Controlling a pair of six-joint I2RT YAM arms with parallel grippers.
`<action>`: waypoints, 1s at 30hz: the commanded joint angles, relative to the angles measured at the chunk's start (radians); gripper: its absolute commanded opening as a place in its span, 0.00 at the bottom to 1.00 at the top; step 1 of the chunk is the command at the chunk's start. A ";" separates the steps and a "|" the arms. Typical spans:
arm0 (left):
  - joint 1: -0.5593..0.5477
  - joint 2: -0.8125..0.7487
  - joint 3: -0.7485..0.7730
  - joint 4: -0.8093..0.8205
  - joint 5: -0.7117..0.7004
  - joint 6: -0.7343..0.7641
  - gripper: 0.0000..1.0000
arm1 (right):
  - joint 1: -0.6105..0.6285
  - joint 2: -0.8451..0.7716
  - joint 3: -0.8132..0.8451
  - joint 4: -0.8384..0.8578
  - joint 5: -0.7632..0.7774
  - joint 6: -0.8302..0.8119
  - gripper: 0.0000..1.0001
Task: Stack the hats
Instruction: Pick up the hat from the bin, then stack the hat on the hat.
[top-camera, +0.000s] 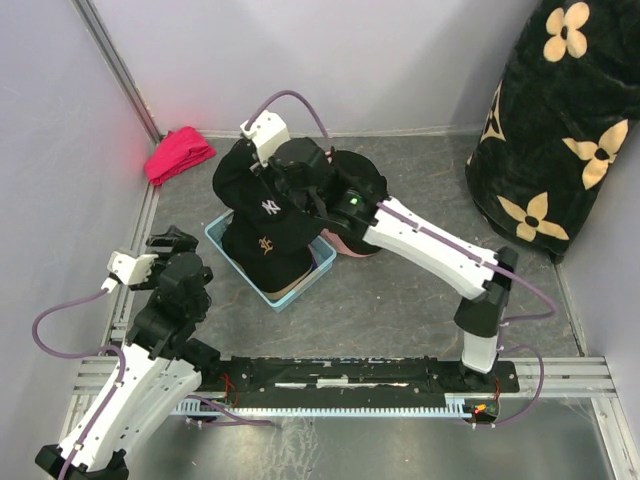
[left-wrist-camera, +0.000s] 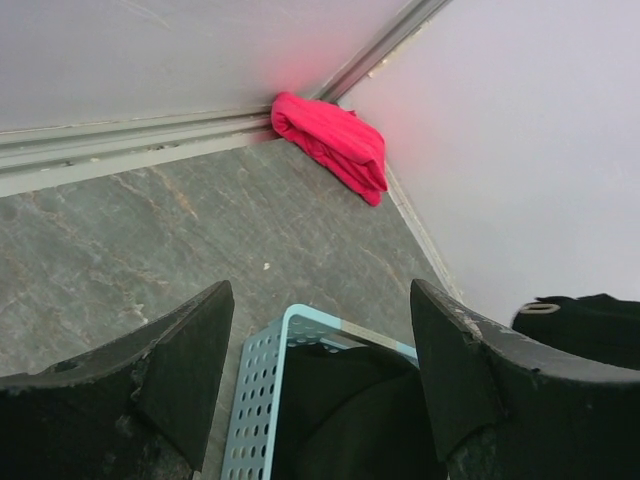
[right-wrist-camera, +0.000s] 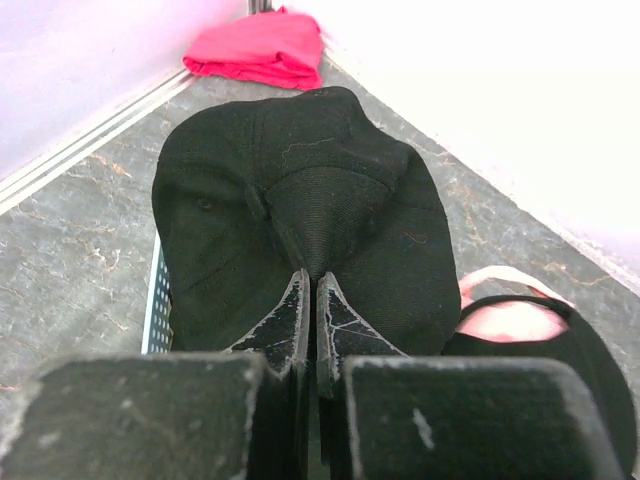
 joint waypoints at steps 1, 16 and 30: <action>0.005 0.019 0.019 0.163 0.047 0.133 0.77 | -0.010 -0.158 -0.046 0.101 0.028 -0.018 0.02; 0.005 0.315 0.104 0.571 0.457 0.325 0.76 | -0.306 -0.421 -0.280 0.096 -0.215 0.156 0.01; 0.006 0.627 0.249 0.741 0.624 0.344 0.75 | -0.603 -0.426 -0.429 0.201 -0.651 0.421 0.02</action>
